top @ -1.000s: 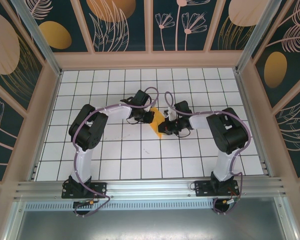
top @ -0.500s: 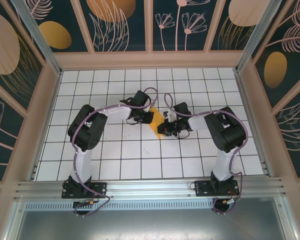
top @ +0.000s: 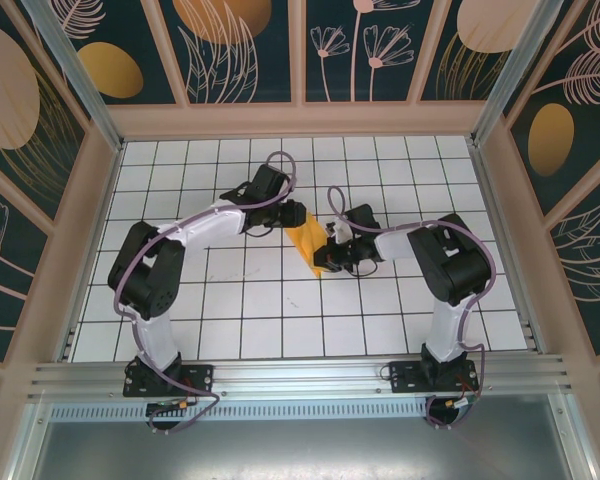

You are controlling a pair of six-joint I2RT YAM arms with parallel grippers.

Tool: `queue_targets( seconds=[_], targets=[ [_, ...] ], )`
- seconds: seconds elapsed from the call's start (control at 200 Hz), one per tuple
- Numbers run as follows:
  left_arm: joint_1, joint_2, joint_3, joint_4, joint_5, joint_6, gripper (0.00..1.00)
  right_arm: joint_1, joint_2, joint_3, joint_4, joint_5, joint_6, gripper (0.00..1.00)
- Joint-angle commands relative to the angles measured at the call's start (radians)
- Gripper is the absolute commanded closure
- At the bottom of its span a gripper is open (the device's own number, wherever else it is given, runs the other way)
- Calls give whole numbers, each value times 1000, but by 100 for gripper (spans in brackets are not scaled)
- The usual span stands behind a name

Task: Fold a paper plane with a square sheet of paper (pick it up from the middle)
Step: Fourth fold the wing at the center of the table.

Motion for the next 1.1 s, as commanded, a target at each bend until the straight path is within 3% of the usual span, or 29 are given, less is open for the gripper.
queue_targets(
  seconds=[0.0,0.16,0.255,0.48,1.096],
  targets=[
    [6,-98,-109,149,79,-184,74,29,68,-17,-72,136,0,99],
    [1,-72,-161,338,230,-345,88,30,69,-17,-57,134,6,99],
    [-9,-13,-169,384,247,-399,92,30,70,-17,-57,136,6,99],
    [-8,96,-221,507,254,-477,91,30,68,-21,-44,134,9,99],
    [-7,152,-230,338,76,-262,87,30,7,-30,-34,90,6,96]
  ],
)
